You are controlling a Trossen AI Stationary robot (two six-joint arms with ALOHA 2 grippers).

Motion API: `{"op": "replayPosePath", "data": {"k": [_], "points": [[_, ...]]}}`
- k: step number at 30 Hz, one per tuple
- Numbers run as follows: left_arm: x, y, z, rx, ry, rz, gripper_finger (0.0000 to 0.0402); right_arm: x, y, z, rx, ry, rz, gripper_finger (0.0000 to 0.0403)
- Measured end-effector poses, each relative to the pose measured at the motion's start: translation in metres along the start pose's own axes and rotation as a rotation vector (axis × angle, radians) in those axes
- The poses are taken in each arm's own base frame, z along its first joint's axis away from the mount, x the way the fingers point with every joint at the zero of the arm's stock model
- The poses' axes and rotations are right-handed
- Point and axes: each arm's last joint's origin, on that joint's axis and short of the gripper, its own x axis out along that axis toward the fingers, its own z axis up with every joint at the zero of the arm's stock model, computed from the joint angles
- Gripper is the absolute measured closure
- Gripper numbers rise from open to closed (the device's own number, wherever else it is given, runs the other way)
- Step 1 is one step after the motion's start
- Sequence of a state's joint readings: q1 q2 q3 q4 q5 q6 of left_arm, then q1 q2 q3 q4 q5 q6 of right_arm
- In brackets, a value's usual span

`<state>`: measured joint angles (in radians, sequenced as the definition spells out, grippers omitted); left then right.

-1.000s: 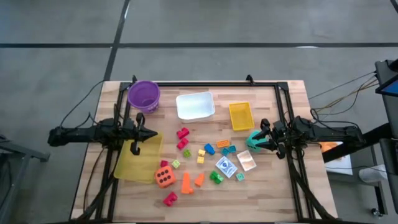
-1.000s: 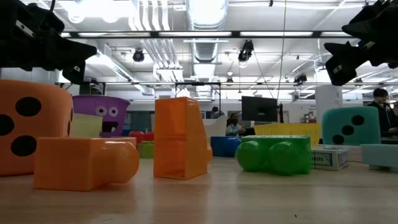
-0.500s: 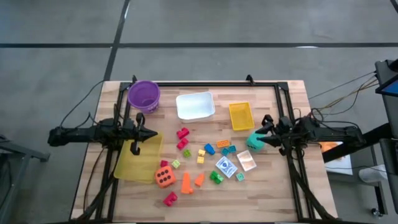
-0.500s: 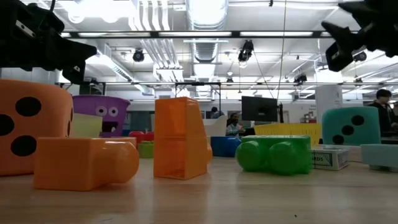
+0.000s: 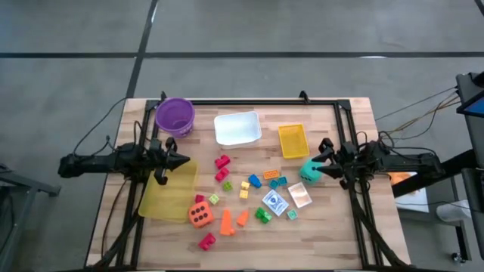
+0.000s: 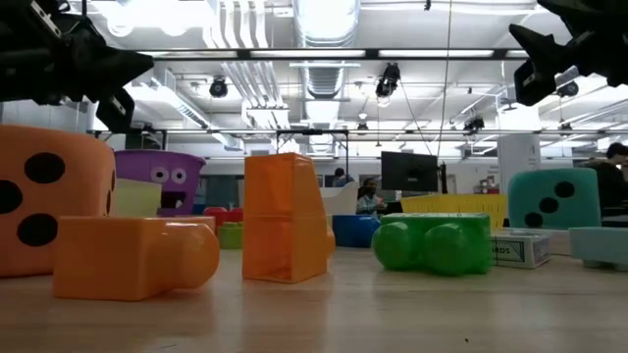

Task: Pick & Place Toys
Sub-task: Put the yellow game piece into the light yellow bin

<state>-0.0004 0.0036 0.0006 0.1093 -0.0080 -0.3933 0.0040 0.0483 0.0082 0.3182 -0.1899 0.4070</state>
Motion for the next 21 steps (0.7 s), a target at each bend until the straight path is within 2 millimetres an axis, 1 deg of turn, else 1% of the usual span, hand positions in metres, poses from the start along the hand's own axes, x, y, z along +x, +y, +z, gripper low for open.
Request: {"op": "replayPosePath", "data": {"k": [5,8,11,14,17,21], "points": [[0.000,0.000,0.000,-0.001,-0.003,0.001,0.0401,0.000,0.004,0.008,0.000,-0.070,0.062,0.0231],[0.000,0.000,0.000,-0.032,0.003,0.004,0.0401,-0.001,0.007,0.010,-0.016,-0.080,0.115,0.0231],[0.000,0.000,-0.001,-0.066,0.018,0.003,0.0401,-0.001,0.007,0.009,-0.001,-0.075,0.115,0.0231],[0.001,0.001,-0.004,-0.096,0.104,0.044,0.0401,0.001,0.005,0.007,0.010,-0.048,0.104,0.0231],[0.002,-0.002,0.005,-0.110,0.120,0.056,0.0401,0.002,0.005,0.007,0.004,-0.045,0.103,0.0231],[0.006,-0.007,0.017,-0.144,0.132,0.056,0.0401,0.002,0.008,0.015,0.011,-0.131,0.143,0.0231]]}}
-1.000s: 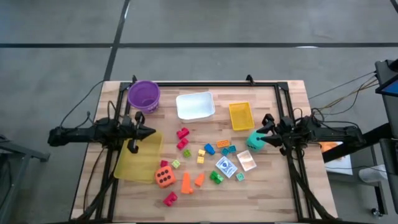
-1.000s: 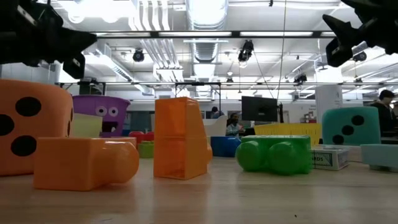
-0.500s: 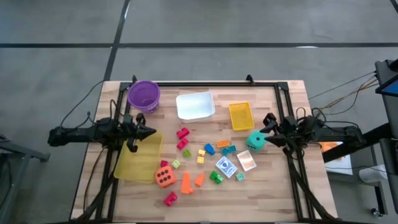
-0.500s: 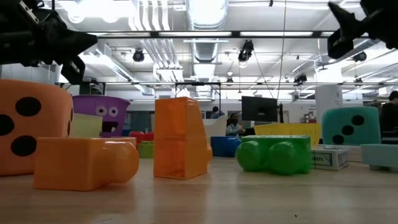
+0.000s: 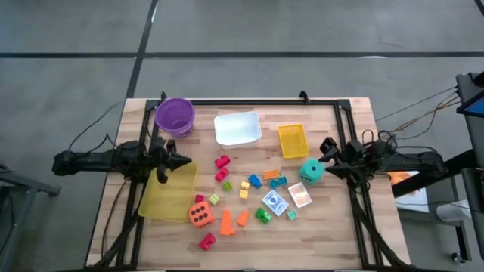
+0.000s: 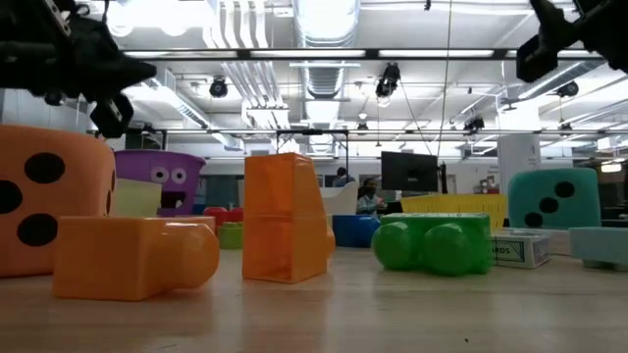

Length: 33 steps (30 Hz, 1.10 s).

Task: Pick & Place Toys
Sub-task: Put the yellow game piece into the light yellow bin

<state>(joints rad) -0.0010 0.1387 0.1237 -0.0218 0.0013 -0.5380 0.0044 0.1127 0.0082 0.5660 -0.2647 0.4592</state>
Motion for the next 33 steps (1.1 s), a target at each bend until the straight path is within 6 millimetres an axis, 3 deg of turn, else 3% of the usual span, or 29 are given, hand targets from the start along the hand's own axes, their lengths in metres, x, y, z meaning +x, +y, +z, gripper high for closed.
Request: {"op": "replayPosePath", "data": {"k": [8,12,16,21,24,28,33], "points": [[0.009,-0.009,0.013,0.047,0.063,-0.002,0.0401,0.001,0.000,0.000,-0.088,0.013,0.000,0.0231],[0.015,-0.011,0.018,0.122,0.084,0.030,0.0401,0.010,-0.002,0.003,-0.132,0.149,-0.077,0.0231],[0.019,-0.014,0.028,0.201,0.057,0.108,0.0401,0.023,-0.004,0.016,-0.200,0.314,-0.253,0.0231],[0.022,-0.015,0.040,0.228,0.020,0.279,0.0401,0.039,0.000,0.036,-0.276,0.468,-0.305,0.0231],[0.023,-0.017,0.043,0.248,0.041,0.310,0.0401,0.045,-0.001,0.045,-0.295,0.556,-0.431,0.0231],[0.023,-0.016,0.046,0.287,0.056,0.367,0.0401,0.055,-0.006,0.046,-0.304,0.705,-0.555,0.0231],[0.022,-0.016,0.048,0.306,0.037,0.422,0.0400,0.073,-0.019,0.036,-0.326,0.834,-0.582,0.0231]]}}
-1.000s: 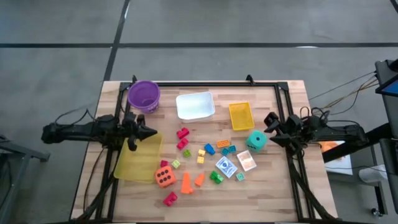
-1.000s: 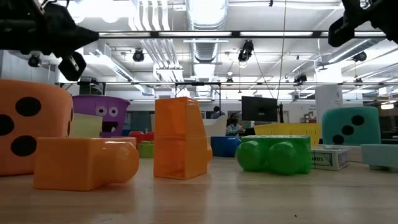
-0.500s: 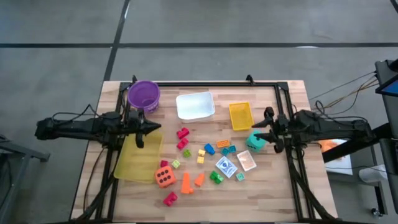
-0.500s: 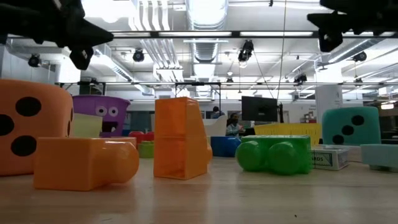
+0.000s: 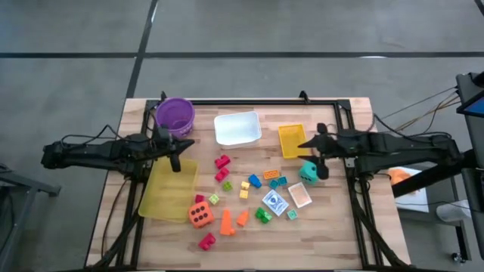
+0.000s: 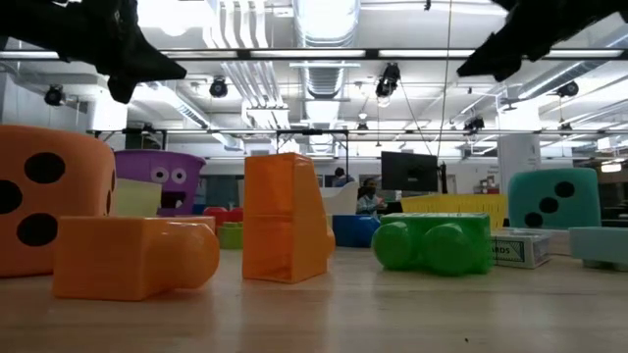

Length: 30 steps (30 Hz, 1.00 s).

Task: Pick & Place Toys
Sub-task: Put the yellow game piece into the light yellow bin

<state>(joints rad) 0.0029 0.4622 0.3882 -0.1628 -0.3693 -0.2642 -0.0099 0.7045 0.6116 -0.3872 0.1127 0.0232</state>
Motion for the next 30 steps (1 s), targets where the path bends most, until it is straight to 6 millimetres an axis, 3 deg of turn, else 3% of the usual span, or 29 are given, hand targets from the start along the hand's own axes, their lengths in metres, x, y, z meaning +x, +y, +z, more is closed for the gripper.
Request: {"op": "replayPosePath", "data": {"k": [6,16,30], "points": [[0.000,0.001,-0.002,0.004,0.022,0.007,0.0368,0.025,0.001,0.005,-0.053,0.101,-0.002,0.0231],[-0.002,0.002,-0.003,-0.001,0.078,0.018,0.0293,0.049,0.004,0.019,-0.112,0.159,0.033,0.0231],[-0.002,0.001,-0.003,-0.028,0.073,0.015,0.0285,0.102,0.012,0.014,-0.217,0.206,0.171,0.0231]]}}
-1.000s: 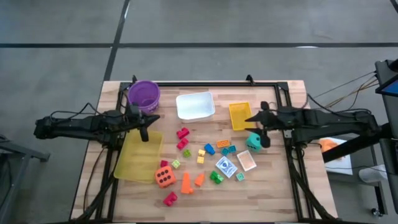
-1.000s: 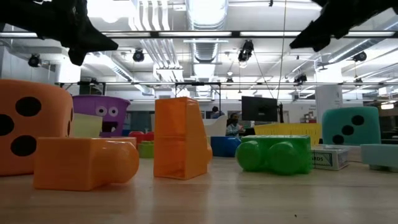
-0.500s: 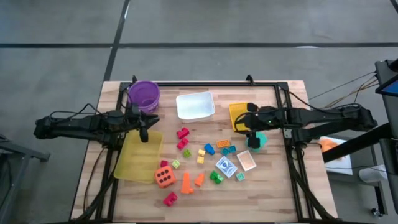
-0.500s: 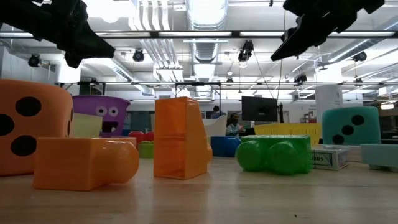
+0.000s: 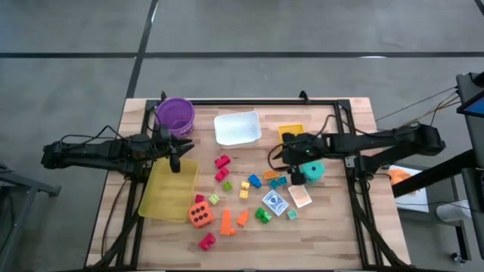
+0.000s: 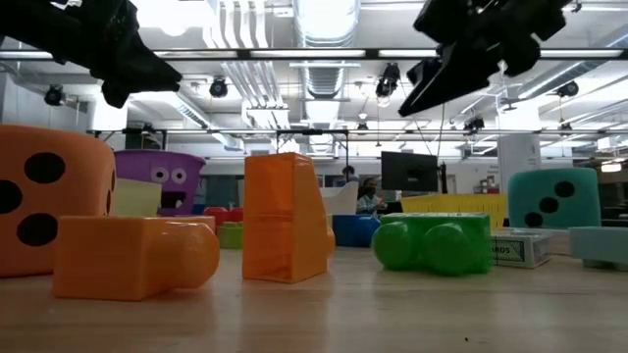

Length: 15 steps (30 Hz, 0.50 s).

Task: Pick & Place Toys
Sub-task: Put the yellow game piece into the light yellow bin

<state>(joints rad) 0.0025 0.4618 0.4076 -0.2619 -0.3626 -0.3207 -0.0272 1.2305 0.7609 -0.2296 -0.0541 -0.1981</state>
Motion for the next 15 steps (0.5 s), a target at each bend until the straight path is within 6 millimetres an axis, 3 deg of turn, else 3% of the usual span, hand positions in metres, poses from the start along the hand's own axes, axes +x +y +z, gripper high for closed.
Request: {"op": "replayPosePath", "data": {"k": [5,15], "points": [[0.000,0.000,0.000,-0.001,0.000,0.000,0.0284,0.024,0.000,-0.001,-0.004,0.018,0.035,0.0220],[0.000,0.000,-0.001,0.003,0.008,0.002,0.0284,0.056,-0.005,0.011,-0.043,0.126,0.039,0.0121]]}}
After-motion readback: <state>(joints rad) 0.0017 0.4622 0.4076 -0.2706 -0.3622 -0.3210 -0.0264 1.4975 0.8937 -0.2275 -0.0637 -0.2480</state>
